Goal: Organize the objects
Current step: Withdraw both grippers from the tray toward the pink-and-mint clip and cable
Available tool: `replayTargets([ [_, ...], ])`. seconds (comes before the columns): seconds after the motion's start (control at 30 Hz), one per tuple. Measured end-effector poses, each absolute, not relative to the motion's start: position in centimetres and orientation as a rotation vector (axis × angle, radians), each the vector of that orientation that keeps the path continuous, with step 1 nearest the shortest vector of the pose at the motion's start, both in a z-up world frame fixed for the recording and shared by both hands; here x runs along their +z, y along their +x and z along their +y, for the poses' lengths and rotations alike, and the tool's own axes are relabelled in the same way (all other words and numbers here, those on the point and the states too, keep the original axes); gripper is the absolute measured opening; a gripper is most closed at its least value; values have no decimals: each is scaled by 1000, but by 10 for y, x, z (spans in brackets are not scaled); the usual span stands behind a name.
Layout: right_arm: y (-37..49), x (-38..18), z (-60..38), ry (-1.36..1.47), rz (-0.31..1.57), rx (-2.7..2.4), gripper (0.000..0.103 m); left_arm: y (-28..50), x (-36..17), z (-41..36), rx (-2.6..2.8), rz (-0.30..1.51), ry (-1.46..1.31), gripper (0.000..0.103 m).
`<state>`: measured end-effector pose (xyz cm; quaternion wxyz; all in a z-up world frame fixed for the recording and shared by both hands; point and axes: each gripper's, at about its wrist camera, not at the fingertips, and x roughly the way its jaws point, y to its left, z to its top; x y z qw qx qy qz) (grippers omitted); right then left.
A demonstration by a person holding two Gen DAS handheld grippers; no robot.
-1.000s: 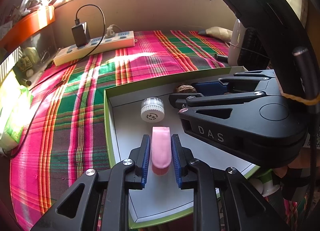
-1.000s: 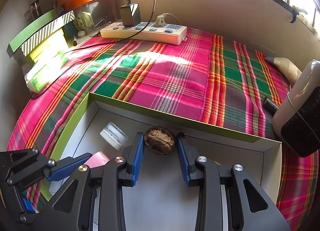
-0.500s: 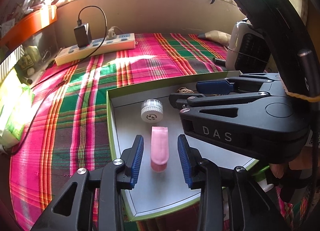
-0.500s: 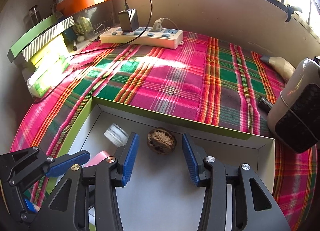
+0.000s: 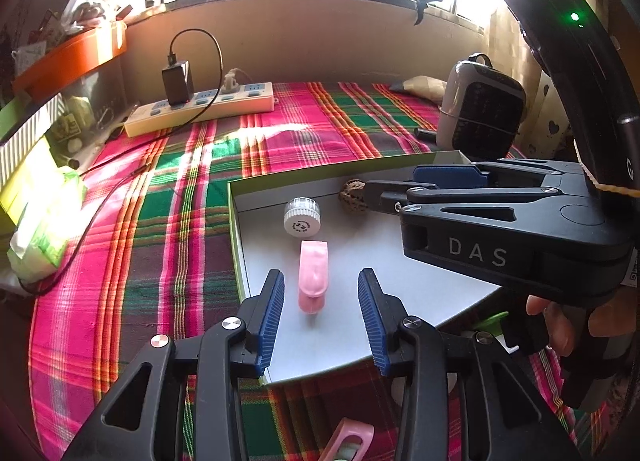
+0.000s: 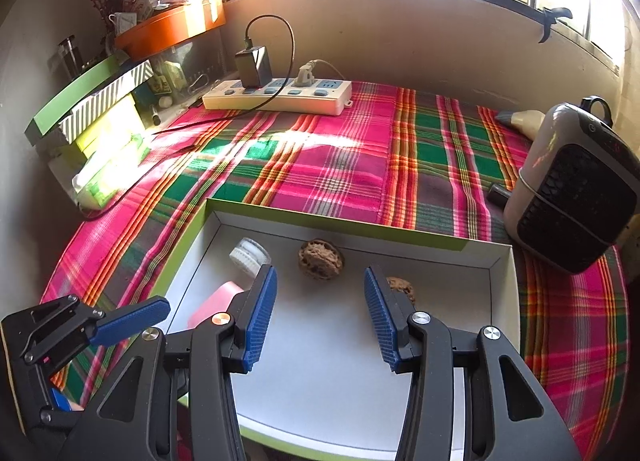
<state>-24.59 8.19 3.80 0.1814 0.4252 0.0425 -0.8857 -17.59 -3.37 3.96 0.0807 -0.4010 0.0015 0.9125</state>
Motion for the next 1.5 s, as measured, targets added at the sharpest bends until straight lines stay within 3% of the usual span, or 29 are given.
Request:
replayTargets([
  [0.53,-193,46,103,1157,44,-2550,47,-138,49,-34,2734,-5,-1157,37],
  [1.1,-128,44,152,1091,-52,-2661,47,-96,37,-60,2705,-136,-1148,42],
  [1.23,-118,38,164,1100,-53,-2702,54,-92,30,-63,2698,-166,-1172,43],
  [1.5,-106,26,180,1136,-78,-2735,55,-86,21,-67,2671,-202,-1192,44],
])
